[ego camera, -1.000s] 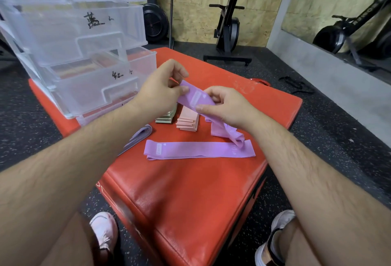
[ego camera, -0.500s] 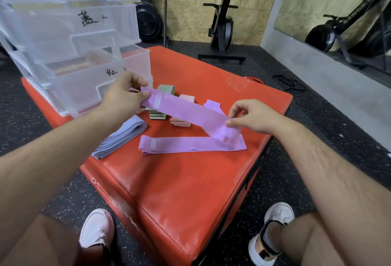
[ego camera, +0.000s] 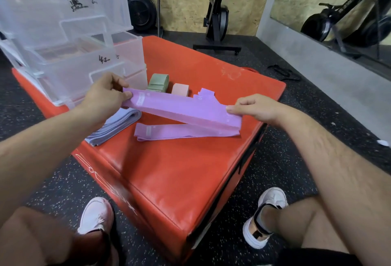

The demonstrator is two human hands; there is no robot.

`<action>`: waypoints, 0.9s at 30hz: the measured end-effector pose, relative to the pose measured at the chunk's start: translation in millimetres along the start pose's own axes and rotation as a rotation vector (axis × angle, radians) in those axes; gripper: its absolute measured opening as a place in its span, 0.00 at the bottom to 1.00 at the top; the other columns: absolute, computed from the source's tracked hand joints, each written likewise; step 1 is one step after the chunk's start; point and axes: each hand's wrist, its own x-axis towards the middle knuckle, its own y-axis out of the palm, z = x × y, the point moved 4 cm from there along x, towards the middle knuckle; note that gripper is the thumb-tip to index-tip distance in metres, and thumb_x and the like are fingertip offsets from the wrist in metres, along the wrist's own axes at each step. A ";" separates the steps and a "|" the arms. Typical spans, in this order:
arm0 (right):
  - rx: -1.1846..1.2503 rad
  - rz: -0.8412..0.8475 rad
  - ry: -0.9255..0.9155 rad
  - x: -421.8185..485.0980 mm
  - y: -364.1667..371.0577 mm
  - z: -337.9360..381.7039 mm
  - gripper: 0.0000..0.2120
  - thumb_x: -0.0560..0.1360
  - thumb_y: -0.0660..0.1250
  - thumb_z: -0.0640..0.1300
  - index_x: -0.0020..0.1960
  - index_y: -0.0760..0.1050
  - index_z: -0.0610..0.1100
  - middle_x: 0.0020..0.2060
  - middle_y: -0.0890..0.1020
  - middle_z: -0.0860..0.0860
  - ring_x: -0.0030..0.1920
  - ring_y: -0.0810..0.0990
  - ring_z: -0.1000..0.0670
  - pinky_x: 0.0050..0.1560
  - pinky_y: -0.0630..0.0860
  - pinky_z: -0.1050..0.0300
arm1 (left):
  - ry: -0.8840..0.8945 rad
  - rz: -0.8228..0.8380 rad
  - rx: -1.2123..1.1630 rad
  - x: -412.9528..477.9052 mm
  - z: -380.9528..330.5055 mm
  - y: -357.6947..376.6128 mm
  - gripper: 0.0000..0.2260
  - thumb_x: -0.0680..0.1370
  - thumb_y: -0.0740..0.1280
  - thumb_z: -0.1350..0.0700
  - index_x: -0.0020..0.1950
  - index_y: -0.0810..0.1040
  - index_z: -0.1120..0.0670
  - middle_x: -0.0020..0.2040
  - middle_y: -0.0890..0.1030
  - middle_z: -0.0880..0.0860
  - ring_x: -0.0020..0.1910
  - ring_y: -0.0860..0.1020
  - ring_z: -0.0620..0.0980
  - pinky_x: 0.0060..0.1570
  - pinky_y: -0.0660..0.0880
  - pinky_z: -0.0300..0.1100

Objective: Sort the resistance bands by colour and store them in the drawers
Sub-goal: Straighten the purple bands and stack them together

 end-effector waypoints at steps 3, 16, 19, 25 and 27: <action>0.278 0.024 -0.036 -0.1 0.8 3.0 0.18 0.69 0.76 0.57 0.48 0.83 0.43 0.45 0.83 0.50 0.48 0.79 0.52 0.57 0.73 0.53 | -0.052 -0.008 0.025 0.2 3.5 -1.0 0.15 0.76 0.67 0.71 0.42 0.71 0.51 0.39 0.75 0.54 0.36 0.76 0.52 0.31 0.79 0.38; 0.322 -0.208 0.280 12.3 2.8 -39.5 0.16 0.73 0.75 0.34 0.54 0.74 0.45 0.48 0.83 0.41 0.41 0.85 0.47 0.43 0.83 0.52 | -0.037 0.156 0.292 -19.9 28.7 19.2 0.08 0.75 0.69 0.67 0.41 0.80 0.55 0.38 0.79 0.56 0.37 0.72 0.51 0.41 0.72 0.42; 0.202 -0.228 0.282 14.6 5.9 -45.8 0.13 0.74 0.73 0.34 0.49 0.73 0.47 0.44 0.82 0.41 0.34 0.79 0.46 0.39 0.80 0.51 | 0.052 0.166 0.474 -20.9 29.4 25.0 0.05 0.75 0.70 0.65 0.44 0.83 0.56 0.47 0.84 0.55 0.41 0.76 0.50 0.40 0.71 0.38; -0.053 -0.197 0.260 14.3 23.1 -51.9 0.06 0.73 0.71 0.31 0.46 0.81 0.41 0.38 0.82 0.46 0.33 0.78 0.50 0.32 0.76 0.60 | 0.067 0.176 0.664 -25.1 45.3 31.9 0.05 0.76 0.69 0.63 0.47 0.83 0.55 0.45 0.81 0.52 0.45 0.76 0.49 0.43 0.66 0.37; -0.100 -0.194 0.253 14.4 26.7 -54.7 0.06 0.73 0.71 0.32 0.47 0.82 0.42 0.37 0.82 0.48 0.31 0.78 0.51 0.33 0.75 0.59 | 0.090 0.197 0.697 -27.5 44.6 32.2 0.05 0.76 0.69 0.63 0.47 0.84 0.55 0.43 0.80 0.51 0.44 0.76 0.49 0.43 0.66 0.37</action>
